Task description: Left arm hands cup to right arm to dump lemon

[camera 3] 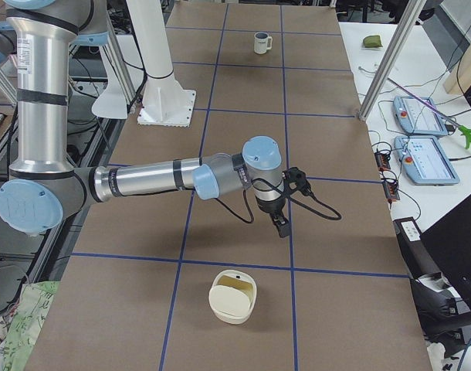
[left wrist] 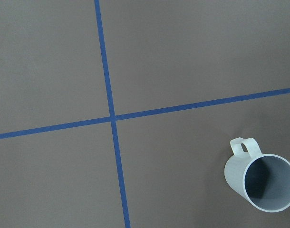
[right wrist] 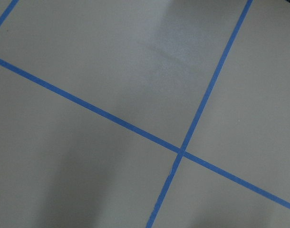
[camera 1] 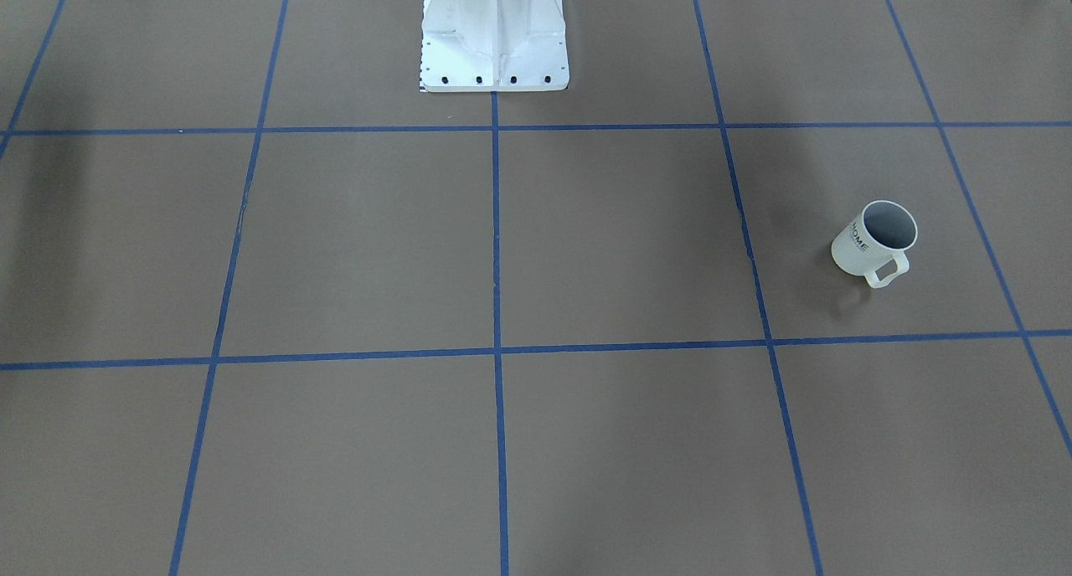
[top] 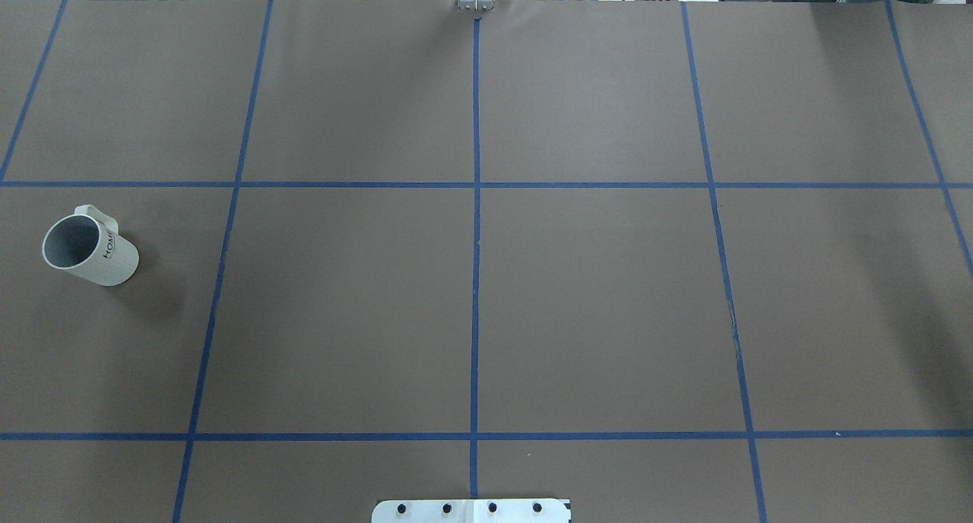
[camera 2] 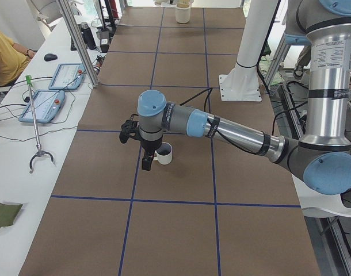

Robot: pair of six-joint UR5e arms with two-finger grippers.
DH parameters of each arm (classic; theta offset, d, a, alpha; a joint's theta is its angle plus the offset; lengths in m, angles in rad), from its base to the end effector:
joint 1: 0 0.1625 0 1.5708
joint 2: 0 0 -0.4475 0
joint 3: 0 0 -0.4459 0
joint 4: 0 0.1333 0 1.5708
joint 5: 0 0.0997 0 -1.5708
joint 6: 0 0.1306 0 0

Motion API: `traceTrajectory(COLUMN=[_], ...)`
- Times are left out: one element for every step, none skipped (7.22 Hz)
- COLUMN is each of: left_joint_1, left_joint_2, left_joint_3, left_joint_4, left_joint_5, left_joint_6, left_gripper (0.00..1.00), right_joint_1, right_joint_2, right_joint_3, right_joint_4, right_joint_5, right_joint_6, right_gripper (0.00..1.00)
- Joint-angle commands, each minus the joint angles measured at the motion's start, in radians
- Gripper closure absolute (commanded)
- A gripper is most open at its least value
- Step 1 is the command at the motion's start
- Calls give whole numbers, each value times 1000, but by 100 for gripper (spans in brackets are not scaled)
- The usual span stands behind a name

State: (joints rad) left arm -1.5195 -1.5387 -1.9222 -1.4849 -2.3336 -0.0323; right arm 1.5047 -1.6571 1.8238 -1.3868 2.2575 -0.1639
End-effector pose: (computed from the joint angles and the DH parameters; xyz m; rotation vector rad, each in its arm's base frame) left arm -0.0159 -0.5293 0.5386 0.1901 0.7680 0.1070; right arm 0.0154 -0.5317 0.5949 0.3712 -0.6652 -0.3392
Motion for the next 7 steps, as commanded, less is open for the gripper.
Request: traceTrajectory(left_joint_1=[1,1,1,1,1,2,2], left_joint_2=[-1,-1,-1,-1,-1,-3,-6], left_joint_3=[0,0,0,0,0,3,0], left_joint_4=[0,0,0,0,0,-2,-2], left_joint_5=[5,5,5,7,5,5,7], left_joint_6=[-3,-5,-2,-1,0,-1,2], left_gripper=[0,0,0,0,0,0,0], right_joint_1=[-4,-4,-6,-4,-4,-4,-4], right_joint_2=[0,0,0,0,0,0,0], right_joint_3=[2,3,3,3,3,9,15], right_joint_4=[3,5,5,6,6,6,6], right_joint_5=[4,4,5,4,4,1,7], right_joint_6=[0,0,0,0,0,0,0], right_gripper=[0,0,0,0,0,0,0])
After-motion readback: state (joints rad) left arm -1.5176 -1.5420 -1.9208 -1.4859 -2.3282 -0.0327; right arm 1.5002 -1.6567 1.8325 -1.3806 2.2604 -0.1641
